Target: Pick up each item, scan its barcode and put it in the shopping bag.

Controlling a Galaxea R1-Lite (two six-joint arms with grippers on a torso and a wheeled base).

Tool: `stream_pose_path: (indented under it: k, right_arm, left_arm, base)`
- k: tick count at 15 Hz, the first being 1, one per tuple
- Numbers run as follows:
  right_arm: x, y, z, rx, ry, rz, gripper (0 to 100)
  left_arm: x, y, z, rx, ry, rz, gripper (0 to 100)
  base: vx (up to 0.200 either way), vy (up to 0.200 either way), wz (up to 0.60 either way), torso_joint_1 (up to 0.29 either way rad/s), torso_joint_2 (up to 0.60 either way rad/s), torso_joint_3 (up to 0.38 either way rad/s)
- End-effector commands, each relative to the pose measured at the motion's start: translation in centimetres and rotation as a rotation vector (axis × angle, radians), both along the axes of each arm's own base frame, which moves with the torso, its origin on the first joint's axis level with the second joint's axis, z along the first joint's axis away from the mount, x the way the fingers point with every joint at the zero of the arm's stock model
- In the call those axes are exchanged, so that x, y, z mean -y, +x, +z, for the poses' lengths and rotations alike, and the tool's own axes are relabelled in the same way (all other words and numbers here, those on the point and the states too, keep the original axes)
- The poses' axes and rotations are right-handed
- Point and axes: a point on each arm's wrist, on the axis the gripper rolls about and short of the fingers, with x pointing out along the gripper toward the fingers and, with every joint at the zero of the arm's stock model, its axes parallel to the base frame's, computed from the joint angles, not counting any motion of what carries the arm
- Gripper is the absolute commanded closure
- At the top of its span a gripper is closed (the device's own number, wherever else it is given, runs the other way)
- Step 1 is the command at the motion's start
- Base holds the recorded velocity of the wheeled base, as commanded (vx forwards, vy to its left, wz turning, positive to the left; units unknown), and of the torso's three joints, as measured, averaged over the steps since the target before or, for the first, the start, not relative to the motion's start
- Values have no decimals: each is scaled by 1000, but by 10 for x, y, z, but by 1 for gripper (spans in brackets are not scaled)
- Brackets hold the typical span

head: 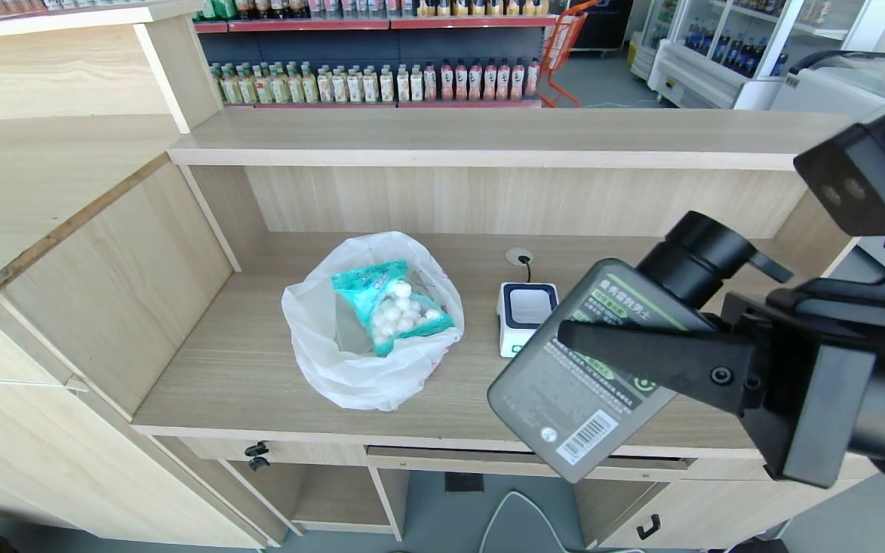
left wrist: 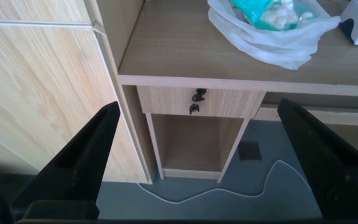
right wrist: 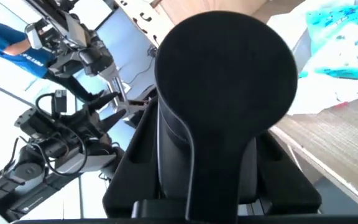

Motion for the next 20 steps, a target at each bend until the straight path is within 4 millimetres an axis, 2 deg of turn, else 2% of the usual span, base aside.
stream_pose_path:
  k: [1,6,11,20]
  right_arm:
    - [0,-6,1,-73,40,17,100]
    - [11,-20,3,-325,148,24,100]
    - [6,-32,-3,-355,125,93,100]
    - [13,-38,6,-413,31,77,100]
  left_arm:
    - [0,0,0,1,0,0,0]
    - [0,0,0,0,0,0,0]
    - [0,0,0,0,0,0,0]
    - [0,0,0,0,0,0,0]
  base:
    - [0,0,0,0,0,0]
    - [0,0,0,0,0,0]
    - [0,0,0,0,0,0]
    - [0,0,0,0,0,0]
